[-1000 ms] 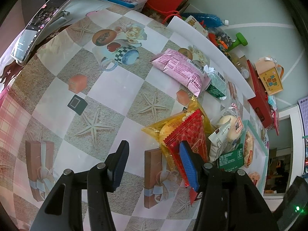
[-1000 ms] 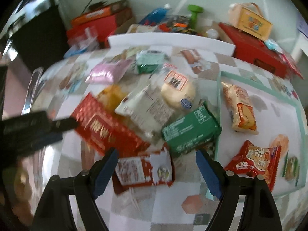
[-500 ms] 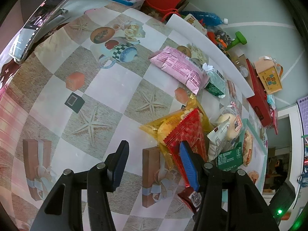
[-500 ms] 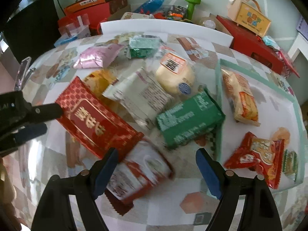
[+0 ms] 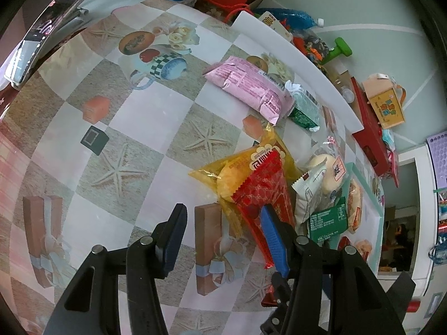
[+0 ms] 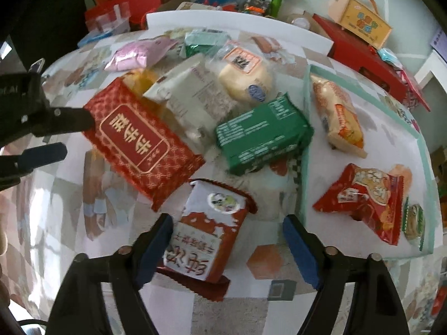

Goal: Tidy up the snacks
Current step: 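Grasp the milk biscuit bag with the right tool while the left tool grasps the red sausage stick, then carry both snacks over the teal-rimmed tray and open both tools to drop them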

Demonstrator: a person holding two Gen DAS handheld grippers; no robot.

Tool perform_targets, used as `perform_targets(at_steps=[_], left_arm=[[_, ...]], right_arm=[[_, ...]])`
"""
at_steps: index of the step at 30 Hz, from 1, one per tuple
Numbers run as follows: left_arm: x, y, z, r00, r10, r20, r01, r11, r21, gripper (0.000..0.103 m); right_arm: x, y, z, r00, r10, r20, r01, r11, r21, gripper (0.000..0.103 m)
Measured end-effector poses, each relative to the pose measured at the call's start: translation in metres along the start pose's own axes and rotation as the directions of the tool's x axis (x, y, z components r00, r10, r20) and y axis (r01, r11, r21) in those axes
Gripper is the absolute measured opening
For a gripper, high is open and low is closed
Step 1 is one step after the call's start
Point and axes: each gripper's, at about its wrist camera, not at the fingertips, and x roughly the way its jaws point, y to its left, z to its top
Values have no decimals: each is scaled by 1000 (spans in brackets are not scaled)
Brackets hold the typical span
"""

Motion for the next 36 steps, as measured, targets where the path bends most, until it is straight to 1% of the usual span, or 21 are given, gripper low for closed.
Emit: perform_targets(at_steps=[2, 4, 6, 7, 9, 14, 18, 21, 22, 24, 25, 26, 27, 30, 32, 34, 36], left_arm=[[2, -2, -1, 1000, -1, -7, 1, 1000, 6, 56], [5, -5, -3, 1000, -10, -20, 11, 1000, 14, 56], [9, -9, -6, 999, -30, -39, 31, 999, 21, 56], [10, -11, -7, 998, -37, -44, 38, 999, 23, 56], [13, -15, -10, 997, -49, -57, 50, 998, 27, 56], [22, -23, -16, 992, -86, -89, 88, 996, 21, 56], [31, -28, -19, 987, -130, -99, 131, 991, 3, 54], [38, -31, -22, 977, -186, -109, 184, 983, -21, 53], [41, -32, -23, 973, -202, -111, 200, 979, -32, 51], [44, -32, -25, 968, -222, -113, 218, 975, -50, 38], [46, -32, -26, 965, -237, -114, 231, 971, -65, 33], [47, -31, -27, 963, -244, -115, 237, 969, -73, 22], [48, -31, -27, 959, -258, -118, 249, 965, -84, 19], [43, -30, -27, 951, -292, -103, 283, 954, -96, 12], [36, -34, -27, 951, -298, -87, 292, 953, -75, 10], [28, -40, -27, 954, -290, -68, 288, 957, -45, 9], [22, -43, -26, 953, -298, -59, 297, 954, -31, 9]], right_arm=[[1, 4, -2, 1000, 26, -6, -27, 1000, -7, 62], [2, 6, -3, 999, 50, -5, -50, 999, -3, 56], [1, 4, -2, 998, 66, 9, -66, 998, 8, 43], [0, 2, -2, 997, 78, 17, -78, 997, 15, 42], [-3, -2, -1, 994, 104, 28, -105, 994, 35, 42], [-11, -14, 1, 988, 136, 70, -140, 989, 56, 42], [-21, -30, 3, 984, 136, 112, -147, 984, 97, 42], [-24, -42, 4, 982, 140, 127, -156, 979, 129, 42], [-24, -45, 4, 982, 140, 129, -157, 978, 136, 42], [-25, -49, 4, 981, 140, 131, -159, 976, 151, 42], [-25, -51, 4, 981, 142, 132, -162, 974, 156, 42], [-24, -54, 5, 981, 144, 133, -165, 973, 161, 42], [-24, -55, 5, 980, 145, 135, -166, 972, 165, 42], [-25, -59, 4, 979, 148, 140, -172, 969, 177, 42], [-26, -61, 4, 978, 149, 143, -175, 967, 184, 42], [-28, -63, 3, 977, 151, 150, -178, 966, 190, 42], [-30, -65, 3, 976, 150, 159, -180, 964, 196, 42]])
